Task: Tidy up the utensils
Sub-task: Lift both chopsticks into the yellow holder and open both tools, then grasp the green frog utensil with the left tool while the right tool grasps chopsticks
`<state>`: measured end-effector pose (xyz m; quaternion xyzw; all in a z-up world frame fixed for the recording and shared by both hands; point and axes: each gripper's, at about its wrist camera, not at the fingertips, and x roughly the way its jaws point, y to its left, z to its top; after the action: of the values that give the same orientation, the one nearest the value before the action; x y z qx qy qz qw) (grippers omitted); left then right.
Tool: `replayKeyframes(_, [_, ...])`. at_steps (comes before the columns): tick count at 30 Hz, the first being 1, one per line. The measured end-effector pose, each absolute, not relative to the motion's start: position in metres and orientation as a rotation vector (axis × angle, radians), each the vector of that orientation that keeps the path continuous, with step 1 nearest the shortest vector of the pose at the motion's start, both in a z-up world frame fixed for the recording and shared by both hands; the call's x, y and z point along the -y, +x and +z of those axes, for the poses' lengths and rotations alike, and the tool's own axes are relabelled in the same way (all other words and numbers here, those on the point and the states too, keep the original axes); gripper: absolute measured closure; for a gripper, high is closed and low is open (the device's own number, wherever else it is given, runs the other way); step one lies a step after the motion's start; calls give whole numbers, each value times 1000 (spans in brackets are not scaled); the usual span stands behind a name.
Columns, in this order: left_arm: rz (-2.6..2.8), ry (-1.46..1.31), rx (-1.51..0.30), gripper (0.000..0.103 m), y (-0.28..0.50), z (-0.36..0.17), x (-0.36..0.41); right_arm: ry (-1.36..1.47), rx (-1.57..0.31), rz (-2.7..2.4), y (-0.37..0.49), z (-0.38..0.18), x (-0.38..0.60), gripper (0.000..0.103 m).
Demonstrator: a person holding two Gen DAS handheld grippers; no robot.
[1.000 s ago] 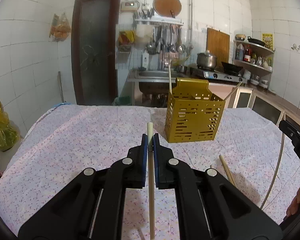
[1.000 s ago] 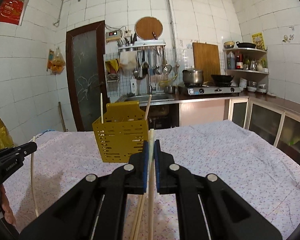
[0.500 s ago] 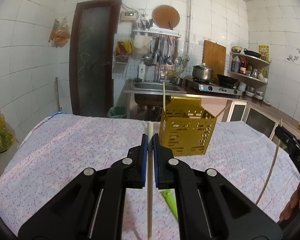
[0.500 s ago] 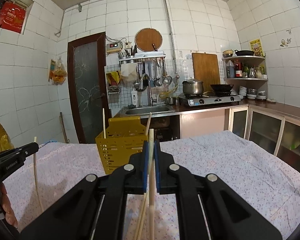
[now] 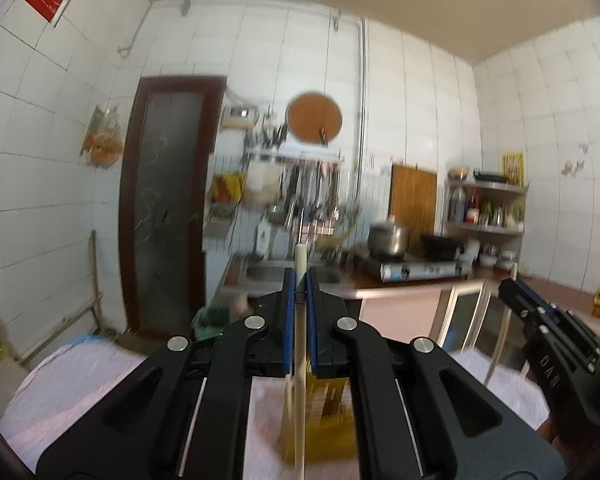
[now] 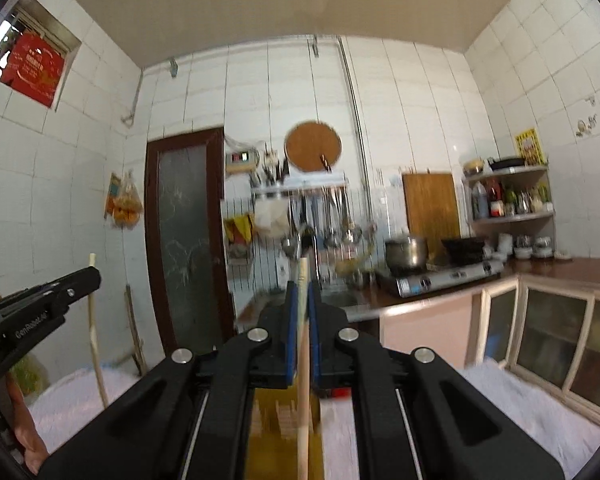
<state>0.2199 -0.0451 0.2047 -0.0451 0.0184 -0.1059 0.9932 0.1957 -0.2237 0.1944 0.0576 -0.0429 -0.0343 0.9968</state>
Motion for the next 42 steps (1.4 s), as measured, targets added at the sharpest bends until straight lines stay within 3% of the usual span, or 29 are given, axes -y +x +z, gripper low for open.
replayKeyframes(9, [-250, -139, 39, 99, 319, 198, 79, 138, 156, -80, 281, 197, 222, 97])
replayKeyframes(17, [-242, -98, -77, 99, 375, 132, 96, 116, 84, -78, 334, 143, 220, 98])
replayKeyframes(22, [-228, -75, -151, 98, 377, 118, 87, 85, -1, -85, 341, 128, 220, 97])
replayKeyframes(24, [-214, -72, -169, 82, 369, 124, 80, 65, -41, -112, 335, 131, 221, 94])
replayKeyframes(25, [-206, -78, -179, 59, 362, 128, 73, 62, -51, -122, 332, 133, 223, 75])
replayKeyframes(26, [-196, -85, -184, 43, 355, 132, 68, 63, -65, -129, 326, 137, 226, 63])
replayKeyframes(27, [-181, -85, -187, 40, 345, 138, 62, 78, -70, -128, 316, 142, 231, 47])
replayKeyframes(30, [-155, -54, -222, 28, 318, 152, 47, 62, -86, -154, 288, 155, 238, 47])
replayKeyframes(33, [-133, -63, -266, 16, 294, 158, 30, 55, -105, -160, 257, 162, 244, 36])
replayKeyframes(37, [-91, -79, -317, 5, 261, 150, 8, 60, -186, -162, 225, 153, 249, 34])
replayKeyframes(42, [-67, -77, -414, 5, 238, 105, -4, 75, -334, -162, 204, 112, 251, 33])
